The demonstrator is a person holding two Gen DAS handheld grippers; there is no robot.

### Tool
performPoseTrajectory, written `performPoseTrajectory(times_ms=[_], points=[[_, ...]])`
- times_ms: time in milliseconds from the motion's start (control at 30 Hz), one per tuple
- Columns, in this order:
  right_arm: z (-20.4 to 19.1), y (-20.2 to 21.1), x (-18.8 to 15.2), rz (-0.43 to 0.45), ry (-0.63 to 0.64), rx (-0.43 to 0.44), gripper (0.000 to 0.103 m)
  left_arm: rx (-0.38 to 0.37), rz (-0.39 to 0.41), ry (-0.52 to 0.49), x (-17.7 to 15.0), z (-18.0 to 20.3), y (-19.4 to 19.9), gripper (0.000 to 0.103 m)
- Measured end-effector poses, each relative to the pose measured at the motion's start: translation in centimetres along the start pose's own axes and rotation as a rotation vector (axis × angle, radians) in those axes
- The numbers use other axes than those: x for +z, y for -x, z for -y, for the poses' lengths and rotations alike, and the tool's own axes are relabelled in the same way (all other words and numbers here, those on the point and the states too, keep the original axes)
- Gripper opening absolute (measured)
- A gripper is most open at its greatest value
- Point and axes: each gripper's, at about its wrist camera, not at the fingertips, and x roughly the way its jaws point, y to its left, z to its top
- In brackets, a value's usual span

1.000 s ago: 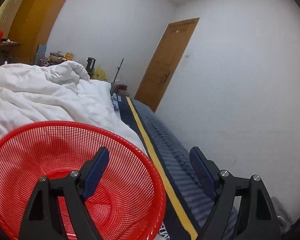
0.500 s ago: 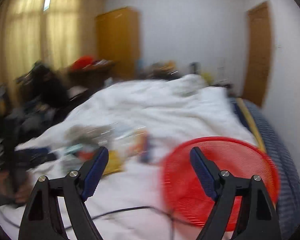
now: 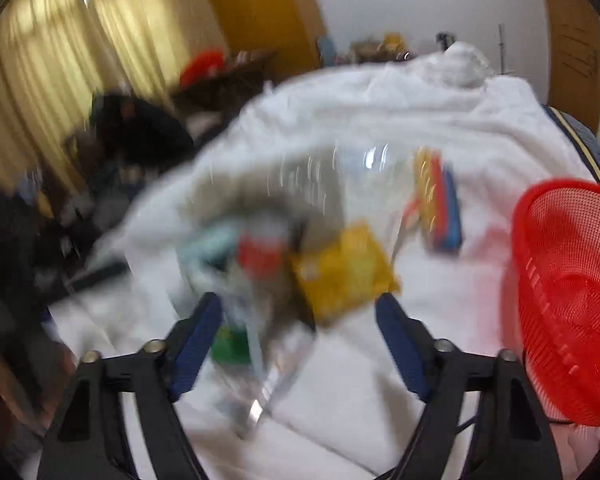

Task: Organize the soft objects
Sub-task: 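Move both tools toward the pile of items on the duvet, then grasp the green medicine sachet with the right tool while the left tool grasps the lemon-print tissue pack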

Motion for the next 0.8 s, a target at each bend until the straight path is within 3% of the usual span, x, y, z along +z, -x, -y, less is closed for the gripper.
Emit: performPoseTrajectory(times_ms=[100,300,433,600,667,800], points=[[-1.3,-1.4,-0.7,-0.029,0.050,-0.019,0.069,0.011,0.008,-0.028,-0.4,0.5,-0.1,0.101],[-1.6,-1.8,-1.7,-0.024,0.067,0.068,0.069,0.015,0.000,-0.048,-0.5,0.9,-0.4,0.101],[-2.2,-2.8,-1.9,-0.030,0.097,0.070,0.064,0.014,-0.020,-0.036,-0.5,0.9,-0.7,0.101],[-3.3,-1.6,-2.3,0.024,0.158,0.002,0.026,0.011,-0.047,-0.025,-0.7,0.7,-1.2,0.101],[-3.2,-0.7,-2.5,0.047,0.148,-0.018,0.016,0.013,-0.050,-0.021,-0.8,0.6,-1.3,0.101],[-0.8,1.6,-3.2,0.095,0.045,-0.012,0.010,0.019,-0.053,-0.039,-1.0,1.0,-1.4,0.101]])
